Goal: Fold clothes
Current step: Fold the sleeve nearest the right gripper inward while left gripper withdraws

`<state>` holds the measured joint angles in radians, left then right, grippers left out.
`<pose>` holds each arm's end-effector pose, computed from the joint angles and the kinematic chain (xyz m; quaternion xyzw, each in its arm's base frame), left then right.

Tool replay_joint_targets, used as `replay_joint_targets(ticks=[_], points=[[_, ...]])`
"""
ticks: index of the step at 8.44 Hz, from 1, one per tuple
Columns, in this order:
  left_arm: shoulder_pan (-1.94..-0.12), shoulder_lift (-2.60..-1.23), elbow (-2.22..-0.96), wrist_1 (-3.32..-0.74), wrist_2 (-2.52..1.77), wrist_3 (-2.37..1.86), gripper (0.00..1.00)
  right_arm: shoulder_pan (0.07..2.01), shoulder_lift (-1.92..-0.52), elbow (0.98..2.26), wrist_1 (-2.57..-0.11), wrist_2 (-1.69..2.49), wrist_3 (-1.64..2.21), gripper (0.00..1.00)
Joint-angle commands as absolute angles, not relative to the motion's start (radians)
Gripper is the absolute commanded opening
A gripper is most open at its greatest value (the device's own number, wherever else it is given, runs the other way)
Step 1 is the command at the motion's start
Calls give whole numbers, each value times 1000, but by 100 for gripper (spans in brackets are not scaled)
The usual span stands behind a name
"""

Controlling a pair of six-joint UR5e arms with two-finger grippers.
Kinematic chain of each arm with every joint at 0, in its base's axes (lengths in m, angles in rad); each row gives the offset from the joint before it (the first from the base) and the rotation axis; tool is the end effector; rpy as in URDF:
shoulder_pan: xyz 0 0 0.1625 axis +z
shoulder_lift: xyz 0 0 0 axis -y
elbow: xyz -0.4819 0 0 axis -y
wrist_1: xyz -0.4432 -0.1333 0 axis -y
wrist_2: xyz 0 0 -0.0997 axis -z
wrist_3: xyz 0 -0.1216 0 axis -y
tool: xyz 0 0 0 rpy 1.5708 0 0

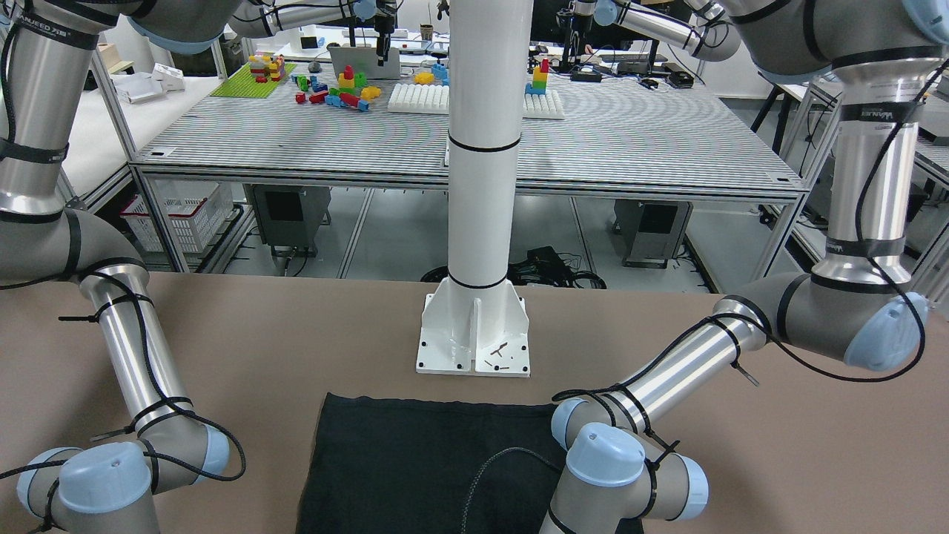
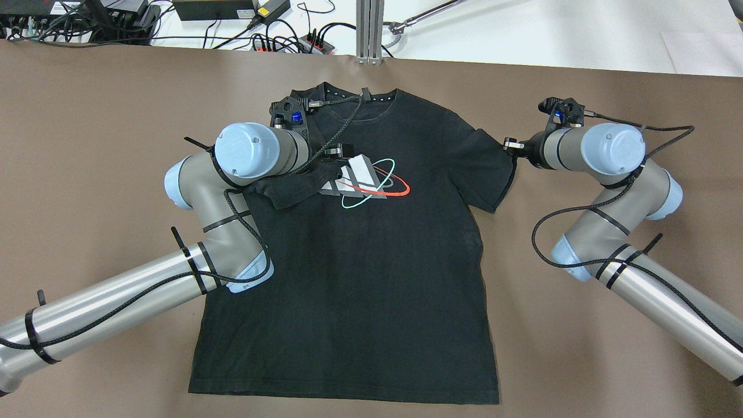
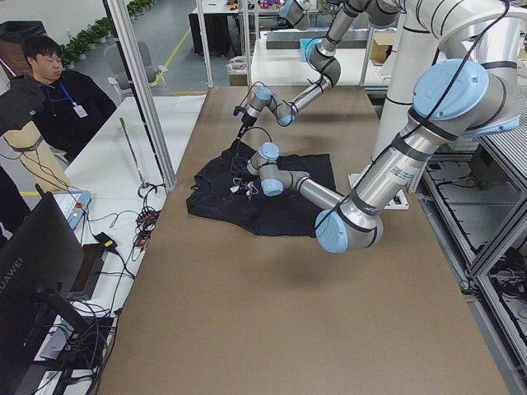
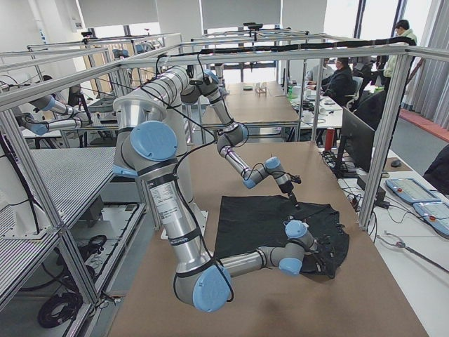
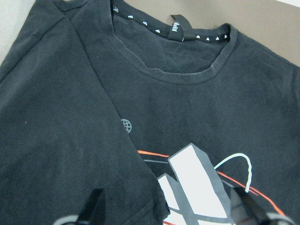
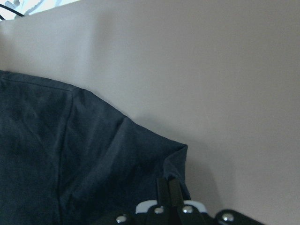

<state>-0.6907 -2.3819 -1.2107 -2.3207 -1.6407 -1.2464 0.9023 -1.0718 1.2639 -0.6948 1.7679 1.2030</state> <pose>0.6122 -0.6679 0.2521 0.2493 0.5075 -0.1308 0.8144 -0.4212 -0.7099 0.4711 0.2323 -0.4580 0.1779 0.8394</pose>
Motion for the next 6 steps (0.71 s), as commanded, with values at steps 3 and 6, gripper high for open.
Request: replay_joint_targets(ticks=[3, 6], points=[[-785, -2310, -1213, -2326, -1713, -1122, 94, 840, -858, 1345, -942, 1732, 1483, 0], [-808, -2301, -1210, -2324, -1729, -1098, 94, 685, -718, 1257, -1031, 1498, 1558, 0]])
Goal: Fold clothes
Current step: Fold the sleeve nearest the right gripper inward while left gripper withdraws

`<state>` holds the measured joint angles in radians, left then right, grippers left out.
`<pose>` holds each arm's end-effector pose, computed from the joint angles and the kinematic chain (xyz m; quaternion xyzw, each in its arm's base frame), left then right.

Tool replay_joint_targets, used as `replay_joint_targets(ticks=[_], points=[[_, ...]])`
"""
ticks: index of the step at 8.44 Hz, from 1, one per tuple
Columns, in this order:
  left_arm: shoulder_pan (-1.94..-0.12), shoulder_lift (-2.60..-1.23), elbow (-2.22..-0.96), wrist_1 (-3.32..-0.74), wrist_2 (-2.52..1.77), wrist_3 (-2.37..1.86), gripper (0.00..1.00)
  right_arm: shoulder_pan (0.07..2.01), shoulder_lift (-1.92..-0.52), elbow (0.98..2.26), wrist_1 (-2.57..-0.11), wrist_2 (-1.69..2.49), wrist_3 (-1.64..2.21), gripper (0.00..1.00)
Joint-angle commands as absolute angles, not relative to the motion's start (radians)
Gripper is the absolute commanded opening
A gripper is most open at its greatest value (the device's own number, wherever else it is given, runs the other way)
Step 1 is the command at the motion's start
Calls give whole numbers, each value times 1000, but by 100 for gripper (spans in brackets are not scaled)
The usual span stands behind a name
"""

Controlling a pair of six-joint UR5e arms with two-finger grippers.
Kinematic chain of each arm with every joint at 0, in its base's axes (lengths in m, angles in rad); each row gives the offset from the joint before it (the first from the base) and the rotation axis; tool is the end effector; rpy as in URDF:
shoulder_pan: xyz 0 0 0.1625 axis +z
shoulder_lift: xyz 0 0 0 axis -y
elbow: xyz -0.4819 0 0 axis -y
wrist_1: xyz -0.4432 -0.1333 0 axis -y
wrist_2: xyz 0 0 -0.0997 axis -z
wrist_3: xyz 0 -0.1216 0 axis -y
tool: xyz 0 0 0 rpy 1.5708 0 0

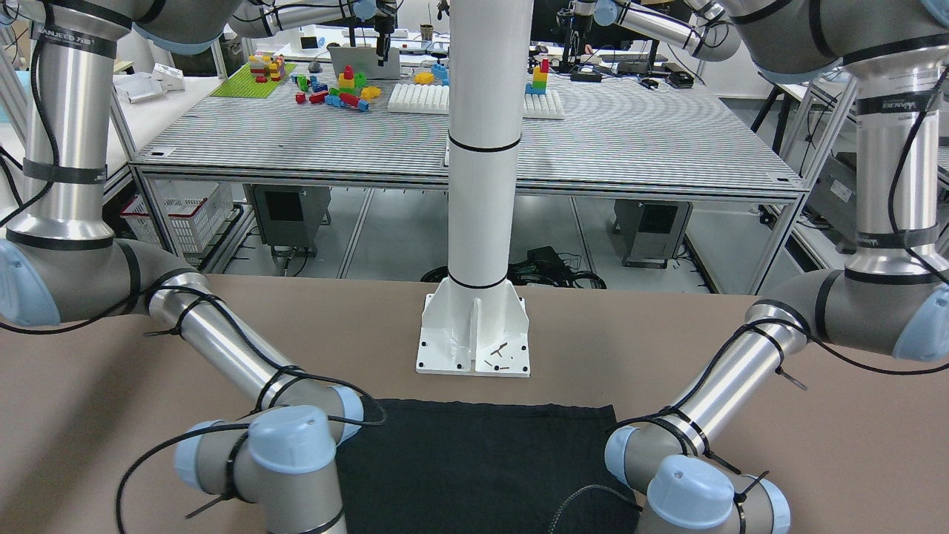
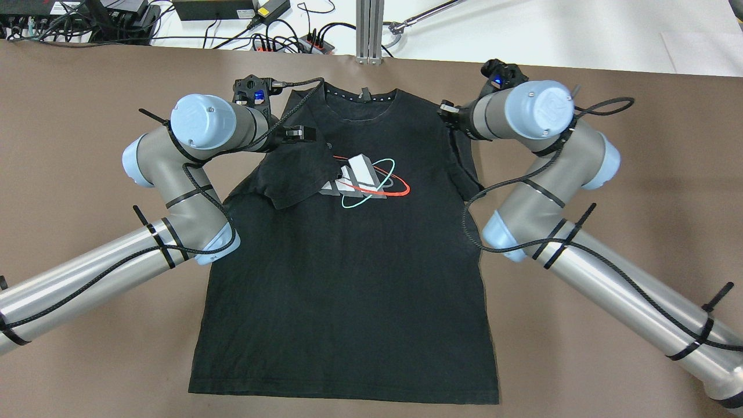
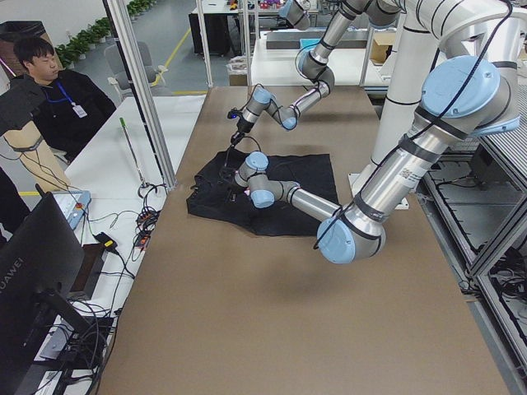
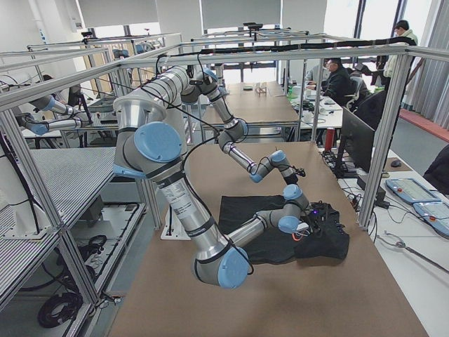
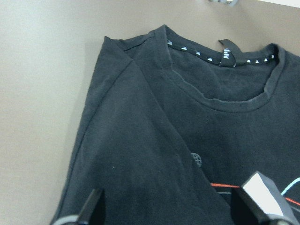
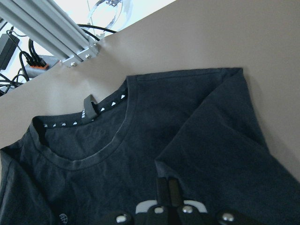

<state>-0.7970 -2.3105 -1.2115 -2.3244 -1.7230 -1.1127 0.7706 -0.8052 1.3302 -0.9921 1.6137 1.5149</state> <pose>0.5380 -0.7150 0.3144 0.2625 0.4712 -0.1016 0.8359 -0.5356 -0.6985 0.2535 0.1938 -0.4874 0.2873 0.8015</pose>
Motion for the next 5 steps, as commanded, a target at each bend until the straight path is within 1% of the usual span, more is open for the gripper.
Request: replay_joint_targets(ticks=[1, 2, 3, 4, 5], points=[[-808, -2301, -1210, -2324, -1729, -1098, 94, 657, -683, 1206, -1029, 1474, 1575, 0], [-808, -2301, -1210, -2324, -1729, -1098, 94, 643, -683, 1189, -1028, 1459, 1569, 0], [-808, -2301, -1210, -2322, -1729, -1097, 94, 641, -686, 1187, -1028, 1459, 1563, 19], [-811, -2301, -1210, -2322, -1730, -1086, 94, 634, -704, 1177, -1026, 1453, 1539, 93], [-815, -2301, -1210, -2324, -1749, -1066, 95, 632, -707, 1180, -1026, 1445, 1460, 94]])
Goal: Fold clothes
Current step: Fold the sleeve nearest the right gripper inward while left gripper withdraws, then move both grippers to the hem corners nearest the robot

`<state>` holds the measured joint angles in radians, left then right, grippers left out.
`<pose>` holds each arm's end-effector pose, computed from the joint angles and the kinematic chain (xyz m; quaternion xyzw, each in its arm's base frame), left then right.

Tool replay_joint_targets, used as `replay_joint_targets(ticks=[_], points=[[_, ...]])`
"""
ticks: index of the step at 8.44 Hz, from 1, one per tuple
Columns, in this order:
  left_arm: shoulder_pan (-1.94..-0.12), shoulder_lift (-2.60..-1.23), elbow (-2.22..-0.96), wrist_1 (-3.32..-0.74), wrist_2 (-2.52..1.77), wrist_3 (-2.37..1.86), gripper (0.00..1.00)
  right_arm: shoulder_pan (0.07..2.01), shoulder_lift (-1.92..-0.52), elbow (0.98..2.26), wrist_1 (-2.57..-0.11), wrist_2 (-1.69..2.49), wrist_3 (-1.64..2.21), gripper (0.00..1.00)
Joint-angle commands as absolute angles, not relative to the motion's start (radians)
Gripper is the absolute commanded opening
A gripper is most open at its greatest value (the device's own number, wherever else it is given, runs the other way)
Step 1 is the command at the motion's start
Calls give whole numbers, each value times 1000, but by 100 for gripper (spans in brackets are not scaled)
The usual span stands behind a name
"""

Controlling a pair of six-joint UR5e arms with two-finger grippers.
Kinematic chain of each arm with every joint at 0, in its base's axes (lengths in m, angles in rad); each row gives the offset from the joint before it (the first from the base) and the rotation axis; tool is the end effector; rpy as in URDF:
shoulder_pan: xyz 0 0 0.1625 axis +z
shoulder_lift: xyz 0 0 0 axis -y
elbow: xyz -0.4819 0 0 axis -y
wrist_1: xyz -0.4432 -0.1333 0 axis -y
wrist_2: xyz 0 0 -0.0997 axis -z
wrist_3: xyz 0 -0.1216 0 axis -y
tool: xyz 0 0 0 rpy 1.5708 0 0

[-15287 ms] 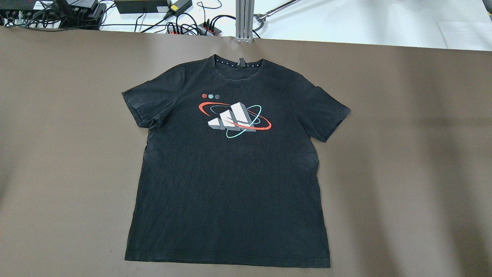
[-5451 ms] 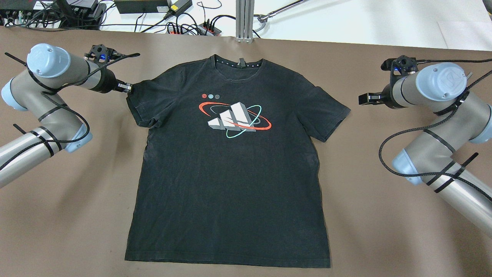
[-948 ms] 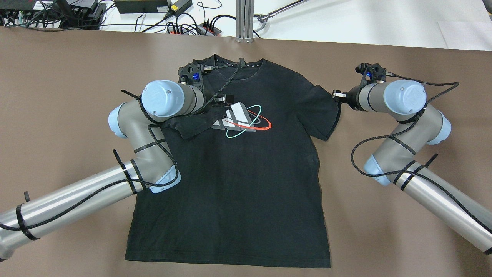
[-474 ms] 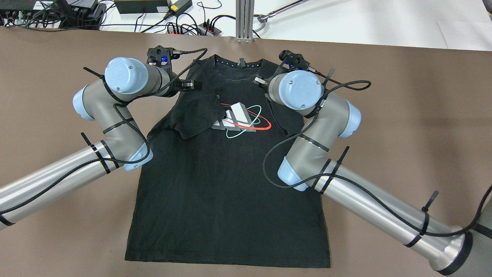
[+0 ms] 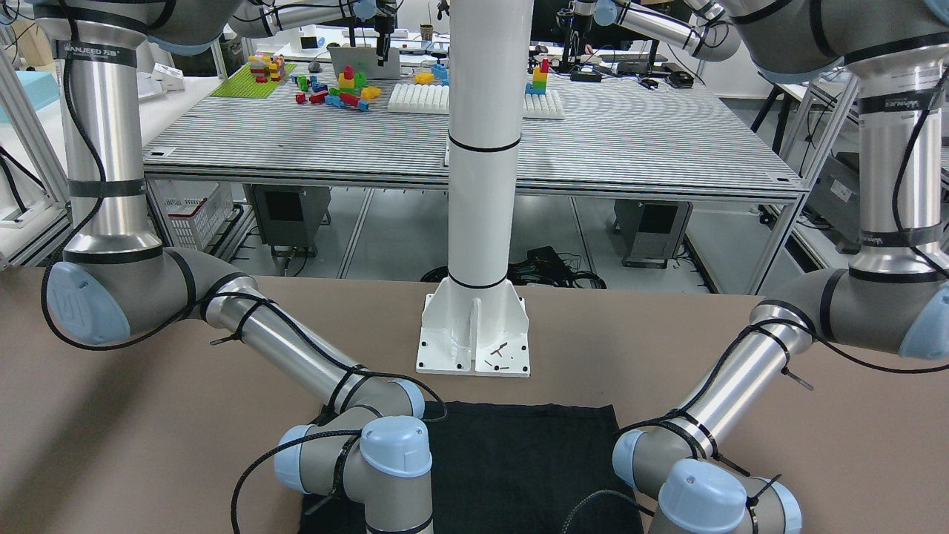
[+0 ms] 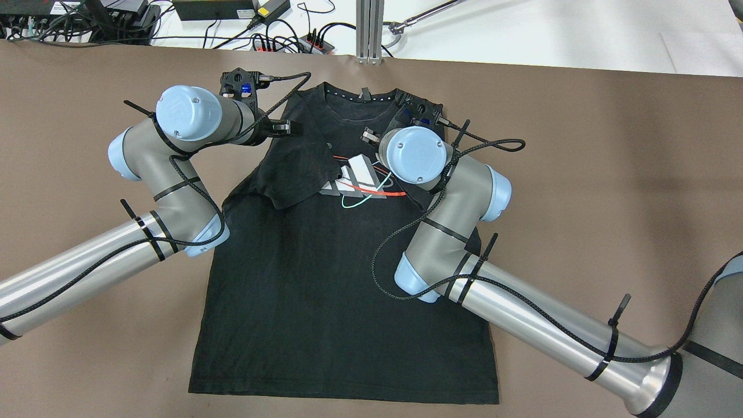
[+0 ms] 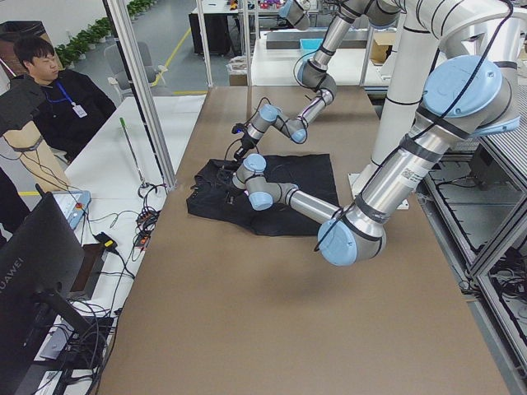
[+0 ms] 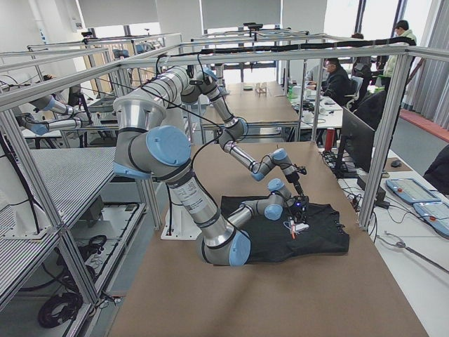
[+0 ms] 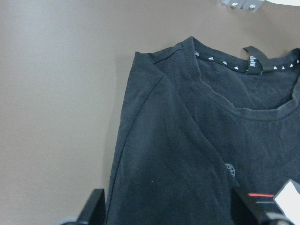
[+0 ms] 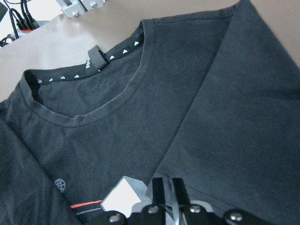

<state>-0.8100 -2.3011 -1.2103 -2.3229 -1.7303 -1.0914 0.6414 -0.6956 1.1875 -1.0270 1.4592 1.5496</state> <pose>0.5284 -0.7204 0.3236 0.2648 0.4644 -0.0971 0.8395 -0.6456 -0.6653 0.2379 0.2066 -0.4516 0.2910 0.8177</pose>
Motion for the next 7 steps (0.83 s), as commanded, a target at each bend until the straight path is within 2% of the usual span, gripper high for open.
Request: replay_joint_targets(ticks=[1, 4, 7], points=[[-815, -2302, -1215, -2324, -1750, -1066, 95, 635, -710, 1198, -1026, 1447, 1380, 95], [-815, -2280, -1302, -2318, -1749, -1101, 95, 637, -842, 1418, -1038, 1498, 1324, 96], [-789, -2134, -1483, -2318, -1750, -1310, 95, 576, -967, 1636, -1137, 1505, 1441, 95]])
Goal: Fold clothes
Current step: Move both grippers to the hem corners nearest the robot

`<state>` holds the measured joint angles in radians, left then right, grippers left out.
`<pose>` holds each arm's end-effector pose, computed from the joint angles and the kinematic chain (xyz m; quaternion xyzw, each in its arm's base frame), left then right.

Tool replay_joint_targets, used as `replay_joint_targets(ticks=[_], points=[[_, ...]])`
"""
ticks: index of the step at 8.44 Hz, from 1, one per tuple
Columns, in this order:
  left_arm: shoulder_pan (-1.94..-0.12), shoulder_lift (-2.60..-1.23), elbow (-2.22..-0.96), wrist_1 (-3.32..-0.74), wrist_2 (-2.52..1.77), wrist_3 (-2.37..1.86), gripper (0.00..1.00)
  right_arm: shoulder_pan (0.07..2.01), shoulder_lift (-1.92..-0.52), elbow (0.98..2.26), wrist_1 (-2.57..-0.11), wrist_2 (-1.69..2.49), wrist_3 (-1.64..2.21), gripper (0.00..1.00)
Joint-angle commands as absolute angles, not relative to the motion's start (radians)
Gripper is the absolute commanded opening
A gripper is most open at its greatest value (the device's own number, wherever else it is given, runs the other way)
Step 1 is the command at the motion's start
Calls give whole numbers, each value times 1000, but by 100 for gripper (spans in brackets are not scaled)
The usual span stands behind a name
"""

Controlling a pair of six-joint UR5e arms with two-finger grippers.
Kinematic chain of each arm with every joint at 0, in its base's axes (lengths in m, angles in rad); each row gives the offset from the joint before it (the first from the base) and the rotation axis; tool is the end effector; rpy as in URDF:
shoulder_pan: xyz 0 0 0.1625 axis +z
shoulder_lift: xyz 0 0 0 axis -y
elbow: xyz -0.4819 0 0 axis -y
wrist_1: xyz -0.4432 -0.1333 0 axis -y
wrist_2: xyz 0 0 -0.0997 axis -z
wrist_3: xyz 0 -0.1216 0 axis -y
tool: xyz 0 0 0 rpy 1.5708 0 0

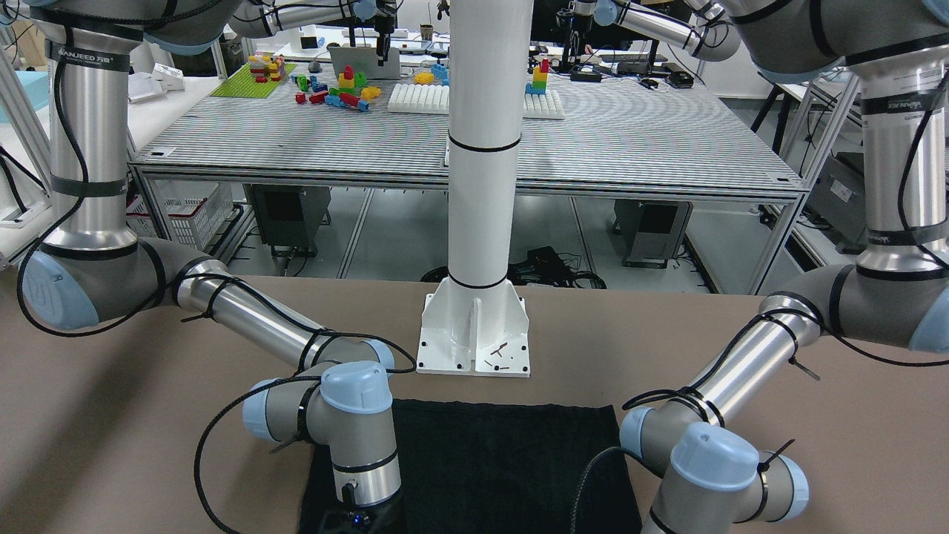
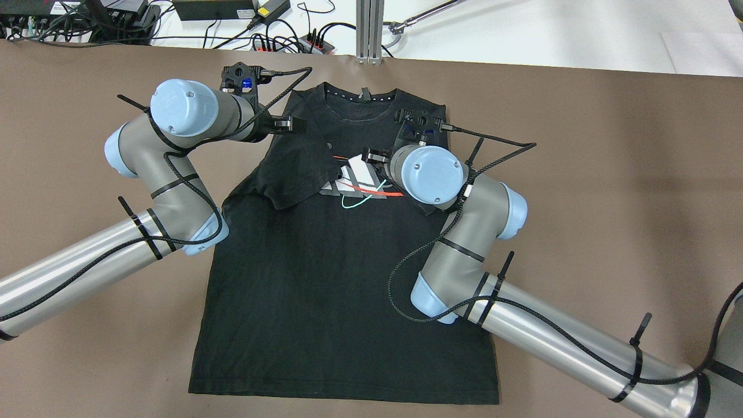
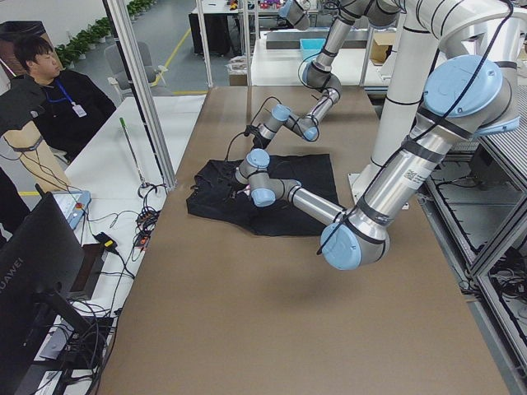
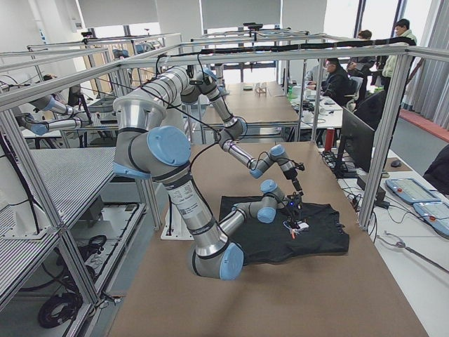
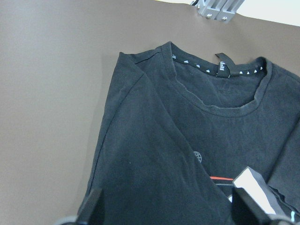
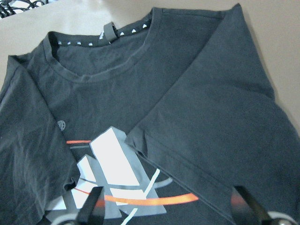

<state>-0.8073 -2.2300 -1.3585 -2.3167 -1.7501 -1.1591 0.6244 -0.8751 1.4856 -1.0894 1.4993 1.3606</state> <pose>0.5021 -0.6861 0.3034 0.2595 0.5011 -0.1126 0.8179 -0.5868 -0.5978 0.2457 0.2382 -0.4620 0.1938 0.8320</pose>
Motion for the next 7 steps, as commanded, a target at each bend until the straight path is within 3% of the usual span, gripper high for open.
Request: replay_joint_targets(ticks=[1, 2, 4, 7], points=[[-725, -2040, -1605, -2321, -1738, -1410, 95, 527, -1054, 1758, -1137, 1505, 1518, 94], [-678, -1926, -1735, -2321, -1729, -1502, 95, 467, -1154, 1893, -1137, 1502, 1613, 94], [-564, -1702, -1978, -2322, -1685, -1635, 95, 369, -1302, 2027, -1121, 1435, 1771, 94], [-269, -1574, -2115, -2322, -1432, -1797, 95, 174, -1464, 2147, -1057, 1245, 1905, 94]])
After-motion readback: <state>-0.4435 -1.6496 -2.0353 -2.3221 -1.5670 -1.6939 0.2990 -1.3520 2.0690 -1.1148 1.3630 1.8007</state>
